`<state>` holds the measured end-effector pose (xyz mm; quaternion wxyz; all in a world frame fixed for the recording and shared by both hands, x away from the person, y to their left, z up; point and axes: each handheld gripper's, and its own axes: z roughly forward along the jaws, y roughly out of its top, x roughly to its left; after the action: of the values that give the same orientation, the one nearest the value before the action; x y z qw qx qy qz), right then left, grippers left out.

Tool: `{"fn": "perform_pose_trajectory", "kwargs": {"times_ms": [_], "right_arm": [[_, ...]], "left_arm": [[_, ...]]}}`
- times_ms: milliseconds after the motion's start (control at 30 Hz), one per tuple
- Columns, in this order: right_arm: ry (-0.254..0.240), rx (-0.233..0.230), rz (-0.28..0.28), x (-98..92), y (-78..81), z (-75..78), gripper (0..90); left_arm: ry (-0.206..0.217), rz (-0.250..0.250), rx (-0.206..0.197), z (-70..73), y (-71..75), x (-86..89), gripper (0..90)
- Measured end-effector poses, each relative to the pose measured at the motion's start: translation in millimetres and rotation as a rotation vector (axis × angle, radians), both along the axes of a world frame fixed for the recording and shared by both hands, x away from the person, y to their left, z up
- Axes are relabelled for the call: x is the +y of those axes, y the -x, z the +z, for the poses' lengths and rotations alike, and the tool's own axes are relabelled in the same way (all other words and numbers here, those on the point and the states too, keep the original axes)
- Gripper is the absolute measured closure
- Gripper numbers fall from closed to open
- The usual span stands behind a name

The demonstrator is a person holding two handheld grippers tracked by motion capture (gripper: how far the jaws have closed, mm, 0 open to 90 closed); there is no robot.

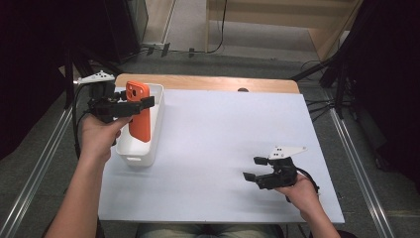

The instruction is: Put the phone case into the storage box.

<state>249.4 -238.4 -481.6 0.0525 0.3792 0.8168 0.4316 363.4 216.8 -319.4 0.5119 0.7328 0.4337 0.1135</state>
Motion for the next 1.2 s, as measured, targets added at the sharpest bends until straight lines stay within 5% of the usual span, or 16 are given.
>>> {"fn": "perform_pose_trajectory", "kwargs": {"times_ms": [667,1200], "right_arm": [[-0.007,-0.003,-0.004,-0.5,-0.6,0.9,23.3],[-0.007,-0.005,0.014,1.7,-0.9,0.6,23.4]], "left_arm": [[-0.001,0.106,-0.021,4.8,-33.2,-11.6,15.3],[-0.066,0.17,-0.064,14.3,-62.8,-20.1,15.3]]}}
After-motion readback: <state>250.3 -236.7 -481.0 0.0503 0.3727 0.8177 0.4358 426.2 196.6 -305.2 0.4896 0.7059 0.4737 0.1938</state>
